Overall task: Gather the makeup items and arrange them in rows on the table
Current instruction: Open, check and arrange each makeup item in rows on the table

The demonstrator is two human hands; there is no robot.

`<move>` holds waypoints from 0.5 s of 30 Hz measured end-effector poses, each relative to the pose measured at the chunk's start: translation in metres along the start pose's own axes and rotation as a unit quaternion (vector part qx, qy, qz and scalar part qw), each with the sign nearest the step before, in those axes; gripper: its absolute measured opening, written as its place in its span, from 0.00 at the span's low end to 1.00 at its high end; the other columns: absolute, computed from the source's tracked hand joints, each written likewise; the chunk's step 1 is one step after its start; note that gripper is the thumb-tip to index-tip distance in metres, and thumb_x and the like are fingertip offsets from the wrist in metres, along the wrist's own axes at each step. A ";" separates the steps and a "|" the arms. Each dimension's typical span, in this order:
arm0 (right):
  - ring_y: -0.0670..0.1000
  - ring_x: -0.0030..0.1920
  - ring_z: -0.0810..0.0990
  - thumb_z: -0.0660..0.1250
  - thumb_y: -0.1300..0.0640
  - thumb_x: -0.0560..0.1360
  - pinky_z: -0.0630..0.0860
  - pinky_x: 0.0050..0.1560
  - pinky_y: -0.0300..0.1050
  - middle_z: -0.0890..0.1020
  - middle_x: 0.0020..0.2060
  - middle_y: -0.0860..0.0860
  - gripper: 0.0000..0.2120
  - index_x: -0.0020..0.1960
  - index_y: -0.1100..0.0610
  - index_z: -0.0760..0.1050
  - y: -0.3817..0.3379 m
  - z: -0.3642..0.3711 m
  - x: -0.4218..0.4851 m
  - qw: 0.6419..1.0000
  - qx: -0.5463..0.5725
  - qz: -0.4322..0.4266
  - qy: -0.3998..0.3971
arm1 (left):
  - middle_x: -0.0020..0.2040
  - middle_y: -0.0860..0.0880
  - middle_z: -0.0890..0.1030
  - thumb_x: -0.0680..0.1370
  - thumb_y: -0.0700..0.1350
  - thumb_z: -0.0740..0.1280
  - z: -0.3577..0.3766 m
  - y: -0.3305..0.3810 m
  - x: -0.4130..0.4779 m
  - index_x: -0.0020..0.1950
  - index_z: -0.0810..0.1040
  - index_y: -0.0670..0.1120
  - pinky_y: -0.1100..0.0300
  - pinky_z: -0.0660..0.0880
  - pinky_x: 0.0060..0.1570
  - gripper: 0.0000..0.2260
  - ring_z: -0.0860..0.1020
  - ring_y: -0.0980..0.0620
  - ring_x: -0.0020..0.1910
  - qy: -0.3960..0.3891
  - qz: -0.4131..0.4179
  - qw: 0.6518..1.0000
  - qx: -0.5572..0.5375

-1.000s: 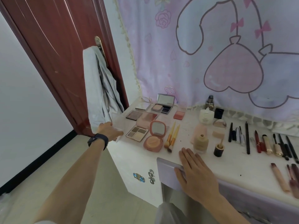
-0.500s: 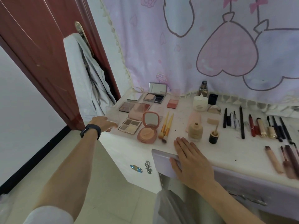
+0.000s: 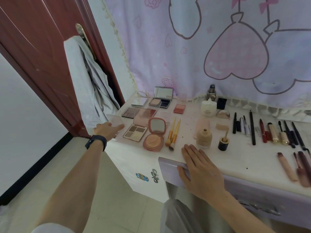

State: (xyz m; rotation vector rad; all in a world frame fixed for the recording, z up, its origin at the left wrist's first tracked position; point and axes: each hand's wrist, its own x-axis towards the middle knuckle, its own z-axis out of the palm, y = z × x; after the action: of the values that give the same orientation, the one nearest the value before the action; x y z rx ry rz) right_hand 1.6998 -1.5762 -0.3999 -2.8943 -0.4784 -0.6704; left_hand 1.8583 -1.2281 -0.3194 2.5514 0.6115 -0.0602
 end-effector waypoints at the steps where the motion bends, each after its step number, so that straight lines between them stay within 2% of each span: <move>1: 0.56 0.72 0.74 0.54 0.43 0.81 0.70 0.72 0.55 0.75 0.71 0.58 0.30 0.72 0.63 0.73 0.000 0.000 0.000 1.000 0.001 0.001 0.000 | 0.71 0.40 0.69 0.72 0.70 0.67 0.001 0.001 0.000 0.74 0.70 0.47 0.42 0.67 0.69 0.38 0.66 0.38 0.71 0.009 0.004 1.000 0.009; 9: 0.56 0.72 0.74 0.55 0.43 0.80 0.71 0.71 0.57 0.75 0.71 0.58 0.31 0.72 0.63 0.73 -0.001 0.002 0.001 1.000 -0.002 0.006 0.001 | 0.71 0.41 0.67 0.69 0.69 0.67 0.013 0.004 0.002 0.75 0.67 0.51 0.42 0.65 0.64 0.39 0.62 0.39 0.70 0.022 0.019 0.996 0.080; 15: 0.56 0.72 0.74 0.55 0.43 0.80 0.70 0.73 0.56 0.75 0.71 0.58 0.31 0.73 0.63 0.73 -0.002 0.002 0.000 1.000 -0.003 0.006 0.001 | 0.71 0.41 0.66 0.69 0.68 0.68 0.010 0.000 0.008 0.75 0.69 0.51 0.42 0.65 0.66 0.38 0.61 0.40 0.72 0.010 0.018 0.997 0.075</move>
State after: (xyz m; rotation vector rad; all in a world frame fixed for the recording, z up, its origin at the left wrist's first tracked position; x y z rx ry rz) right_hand 1.7004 -1.5740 -0.4017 -2.8984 -0.4603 -0.6743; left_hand 1.8661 -1.2292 -0.3293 2.7094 0.5876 -0.0703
